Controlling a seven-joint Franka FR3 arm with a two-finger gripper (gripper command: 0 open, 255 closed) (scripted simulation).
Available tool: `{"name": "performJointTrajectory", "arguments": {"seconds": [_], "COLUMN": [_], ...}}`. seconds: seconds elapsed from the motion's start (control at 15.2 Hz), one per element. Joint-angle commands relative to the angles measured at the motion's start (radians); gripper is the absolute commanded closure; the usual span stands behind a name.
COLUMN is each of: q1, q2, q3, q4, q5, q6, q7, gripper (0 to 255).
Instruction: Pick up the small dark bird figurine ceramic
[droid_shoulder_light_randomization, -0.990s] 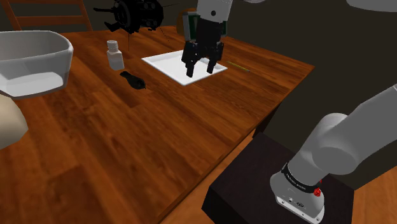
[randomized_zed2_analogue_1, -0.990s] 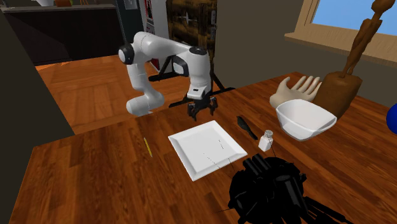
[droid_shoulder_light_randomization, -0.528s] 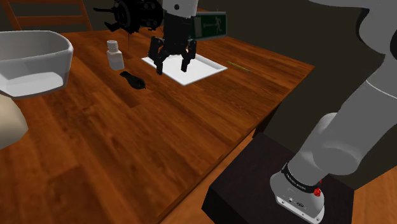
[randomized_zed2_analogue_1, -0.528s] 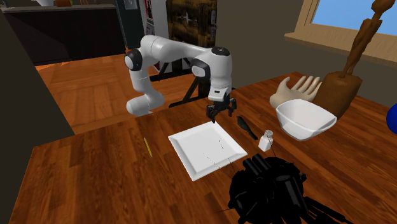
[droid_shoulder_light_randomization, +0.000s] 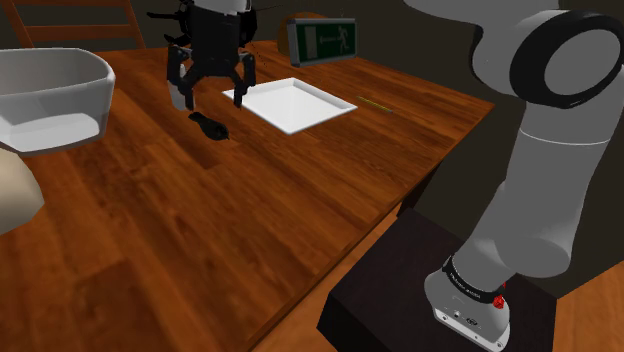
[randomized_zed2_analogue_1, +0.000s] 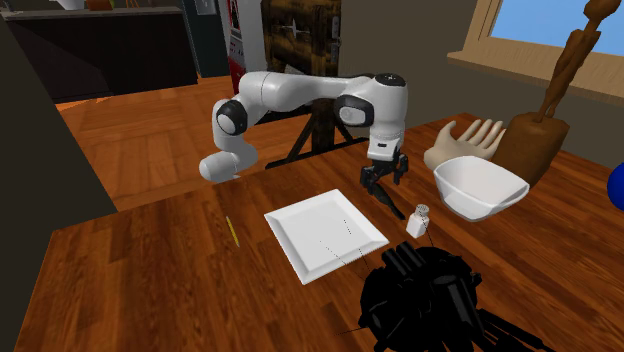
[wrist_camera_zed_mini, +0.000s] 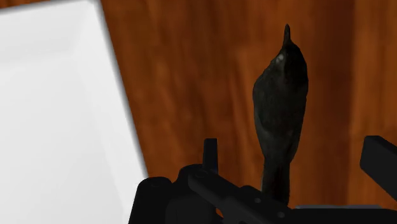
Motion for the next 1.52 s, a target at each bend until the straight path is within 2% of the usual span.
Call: {"name": "performJointTrajectory", "arguments": {"seconds": [0.0, 0.4, 0.59, 0.66, 1.25, 1.45], "q1": [0.017, 0.004, 0.003, 0.002, 0.003, 0.009], "q2": [0.045, 0.021, 0.02, 0.019, 0.02, 0.029], "q3": [0.0, -0.001, -0.002, -0.002, -0.002, -0.001], "q4": [0.048, -0.067, -0.077, -0.079, -0.077, -0.023], "q5": [-0.016, -0.006, -0.005, -0.005, -0.005, -0.009], "q6": [-0.003, 0.09, 0.098, 0.099, 0.098, 0.054], "q7": [0.016, 0.007, 0.006, 0.005, 0.006, 0.01], "gripper": [0, 0, 0, 255, 255, 255]}}
